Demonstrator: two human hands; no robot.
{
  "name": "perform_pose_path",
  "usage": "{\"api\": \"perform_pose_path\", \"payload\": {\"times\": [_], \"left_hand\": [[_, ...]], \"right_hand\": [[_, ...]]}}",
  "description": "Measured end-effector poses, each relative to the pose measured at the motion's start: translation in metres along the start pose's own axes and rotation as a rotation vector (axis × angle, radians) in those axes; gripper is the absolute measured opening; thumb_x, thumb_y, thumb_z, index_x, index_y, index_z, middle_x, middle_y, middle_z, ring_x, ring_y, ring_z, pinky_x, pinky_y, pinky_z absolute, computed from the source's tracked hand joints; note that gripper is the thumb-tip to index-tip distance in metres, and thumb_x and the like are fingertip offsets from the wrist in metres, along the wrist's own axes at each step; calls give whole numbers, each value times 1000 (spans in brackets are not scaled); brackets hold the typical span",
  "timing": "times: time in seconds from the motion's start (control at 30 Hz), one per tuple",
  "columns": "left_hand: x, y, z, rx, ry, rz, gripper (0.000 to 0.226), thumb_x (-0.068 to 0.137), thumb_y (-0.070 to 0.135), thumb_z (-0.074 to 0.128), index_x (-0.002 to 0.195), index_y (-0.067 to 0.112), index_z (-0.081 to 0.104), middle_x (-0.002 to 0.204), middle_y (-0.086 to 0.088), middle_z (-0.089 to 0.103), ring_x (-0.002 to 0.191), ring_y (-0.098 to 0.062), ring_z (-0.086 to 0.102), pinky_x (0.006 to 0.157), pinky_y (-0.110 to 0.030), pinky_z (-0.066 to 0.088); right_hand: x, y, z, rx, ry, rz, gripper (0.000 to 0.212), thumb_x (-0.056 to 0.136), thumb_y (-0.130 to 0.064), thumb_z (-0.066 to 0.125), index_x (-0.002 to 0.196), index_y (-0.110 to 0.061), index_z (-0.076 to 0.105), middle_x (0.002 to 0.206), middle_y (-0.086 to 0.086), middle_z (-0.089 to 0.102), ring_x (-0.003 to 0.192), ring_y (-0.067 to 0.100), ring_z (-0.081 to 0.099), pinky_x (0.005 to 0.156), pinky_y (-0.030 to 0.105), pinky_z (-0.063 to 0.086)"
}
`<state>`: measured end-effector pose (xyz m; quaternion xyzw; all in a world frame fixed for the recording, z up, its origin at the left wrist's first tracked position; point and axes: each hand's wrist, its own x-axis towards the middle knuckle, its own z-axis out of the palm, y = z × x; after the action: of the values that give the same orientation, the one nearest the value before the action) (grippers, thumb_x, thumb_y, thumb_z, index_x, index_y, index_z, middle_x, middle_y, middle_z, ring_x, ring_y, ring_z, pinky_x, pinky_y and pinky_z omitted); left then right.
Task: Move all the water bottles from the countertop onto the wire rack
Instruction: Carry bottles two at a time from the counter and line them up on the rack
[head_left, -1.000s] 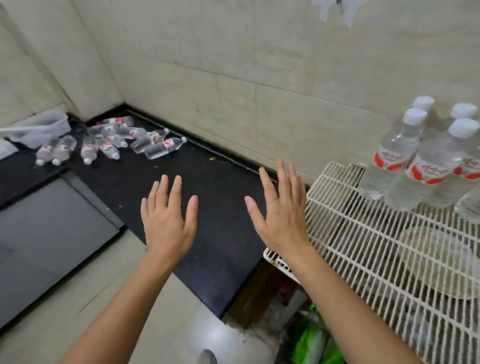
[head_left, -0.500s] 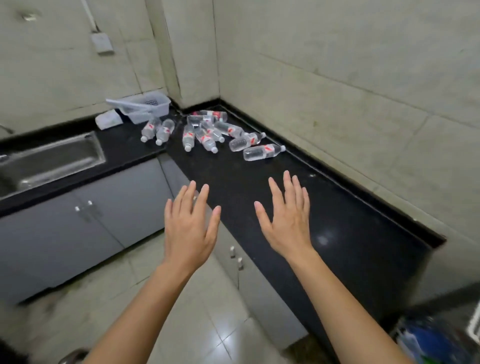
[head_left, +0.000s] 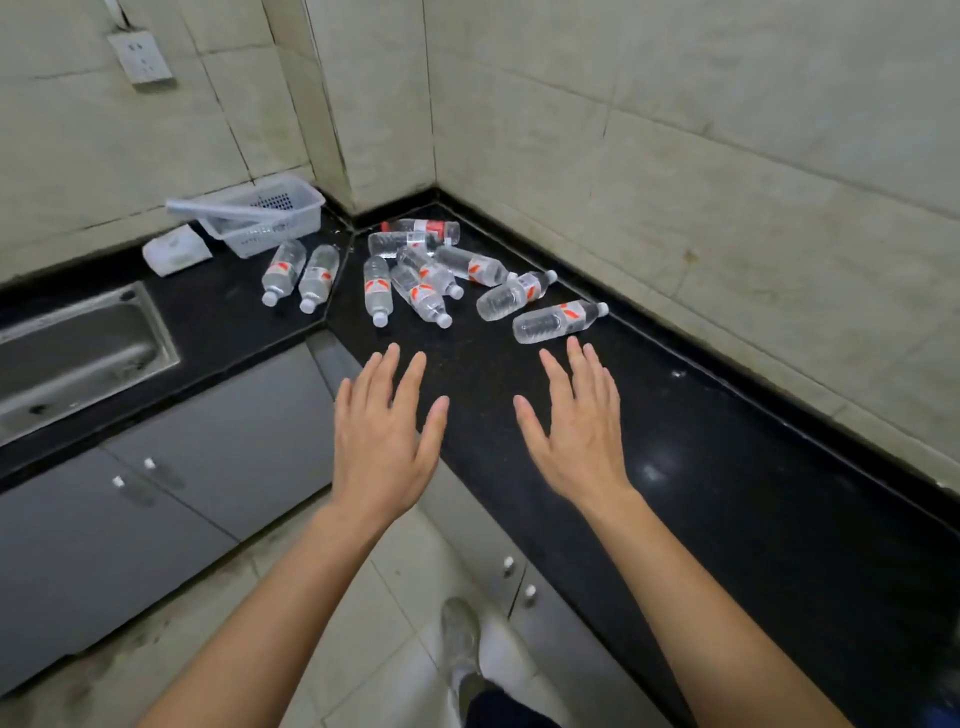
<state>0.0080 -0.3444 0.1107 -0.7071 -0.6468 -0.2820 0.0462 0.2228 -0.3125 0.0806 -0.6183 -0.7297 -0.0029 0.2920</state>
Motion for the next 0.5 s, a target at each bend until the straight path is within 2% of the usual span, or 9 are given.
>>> {"api": "perform_pose_path", "payload": {"times": [0.17,0.33,0.5], "left_hand": [[107,-31,48,12,-32,76,55,101,45,42,145,13,50,152,-16,46,140,-35,43,113,-58,33],[220,-49,91,-25,-110,200,55,100,48,40,140,12,54,147,-16,51,135,-35,48,109,-55,38],[300,-55,142,-20,-244,287,58,99,49,37,140,11,54,145,-20,52,135,-39,47,108,-57,39]], "right_hand": [[87,15,59,12,10,36,63,100,-46,50,151,-10,40,163,19,27,154,33,20,121,54,25],[174,31,86,42,37,153,66,100,-45,50,154,-10,36,163,18,29,152,34,25,122,50,23],[225,58,110,36,-8,336,66,95,-41,56,150,-7,41,160,23,32,144,38,38,115,50,34]]}}
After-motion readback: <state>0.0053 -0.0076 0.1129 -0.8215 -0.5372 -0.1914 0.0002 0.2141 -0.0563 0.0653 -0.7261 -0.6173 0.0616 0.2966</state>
